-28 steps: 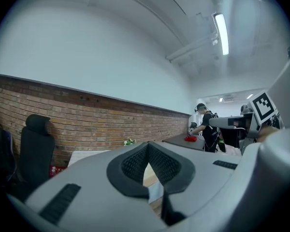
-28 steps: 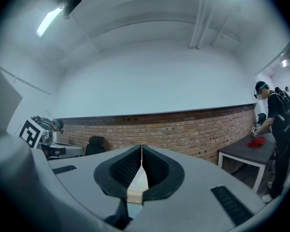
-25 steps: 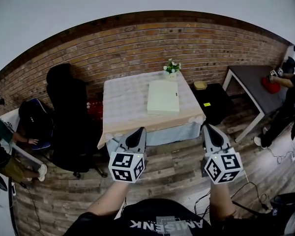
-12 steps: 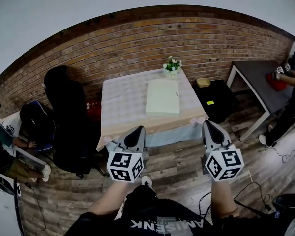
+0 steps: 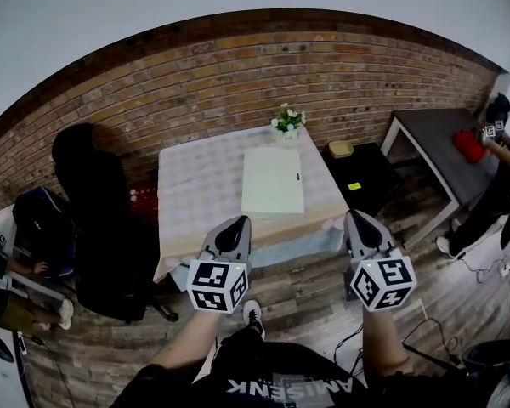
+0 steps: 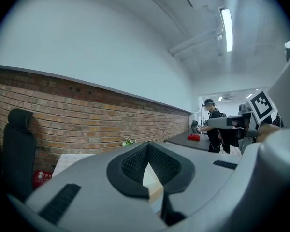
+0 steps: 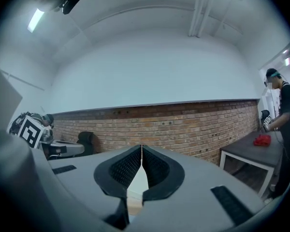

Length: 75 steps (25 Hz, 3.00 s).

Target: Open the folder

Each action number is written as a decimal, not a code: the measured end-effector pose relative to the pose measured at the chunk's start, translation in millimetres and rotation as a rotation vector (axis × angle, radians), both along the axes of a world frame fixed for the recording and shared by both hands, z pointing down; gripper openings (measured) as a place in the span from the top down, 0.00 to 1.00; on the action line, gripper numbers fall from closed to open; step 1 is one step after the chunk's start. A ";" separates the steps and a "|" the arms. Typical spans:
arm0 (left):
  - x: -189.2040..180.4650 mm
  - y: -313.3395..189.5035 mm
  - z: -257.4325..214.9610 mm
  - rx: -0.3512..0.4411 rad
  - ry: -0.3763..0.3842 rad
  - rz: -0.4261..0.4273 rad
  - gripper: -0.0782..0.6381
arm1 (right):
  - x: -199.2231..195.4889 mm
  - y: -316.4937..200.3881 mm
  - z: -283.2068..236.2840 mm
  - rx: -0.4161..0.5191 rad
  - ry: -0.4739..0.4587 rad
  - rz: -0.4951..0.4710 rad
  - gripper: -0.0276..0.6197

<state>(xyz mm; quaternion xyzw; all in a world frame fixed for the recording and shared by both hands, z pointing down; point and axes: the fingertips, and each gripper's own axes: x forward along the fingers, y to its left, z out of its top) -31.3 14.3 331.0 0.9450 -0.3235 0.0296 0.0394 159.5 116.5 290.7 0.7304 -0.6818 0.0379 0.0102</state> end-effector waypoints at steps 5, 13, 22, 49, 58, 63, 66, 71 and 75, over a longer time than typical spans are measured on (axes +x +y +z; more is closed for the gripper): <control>13.9 -53.9 15.7 -0.016 -0.023 0.033 0.87 | 14.6 -54.7 10.0 -0.025 0.003 0.023 0.89; 34.6 -139.3 49.0 -0.040 -0.079 0.084 0.87 | 44.7 -145.1 42.2 -0.092 -0.017 0.044 0.89; 60.0 -196.9 101.8 -0.083 -0.132 0.147 0.87 | 77.5 -227.4 89.8 -0.188 -0.046 0.056 0.89; 128.8 -220.0 284.4 -0.207 -0.592 0.008 0.60 | 216.9 -446.9 308.7 -0.563 -0.203 -0.268 0.68; 127.0 -208.1 301.6 -0.183 -0.706 -0.017 0.57 | 229.4 -485.4 354.8 -0.634 -0.207 -0.288 0.68; 124.7 -200.5 309.0 -0.193 -0.732 -0.016 0.57 | 236.9 -489.8 375.1 -0.694 -0.193 -0.252 0.68; 119.5 -200.6 314.5 -0.201 -0.749 -0.029 0.57 | 238.0 -492.2 377.0 -0.690 -0.211 -0.252 0.68; 107.4 -203.6 323.0 -0.199 -0.789 -0.052 0.57 | 237.9 -491.2 379.6 -0.701 -0.218 -0.253 0.66; 103.0 -209.7 323.3 -0.121 -0.902 -0.023 0.57 | 236.4 -490.9 379.0 -0.698 -0.213 -0.253 0.65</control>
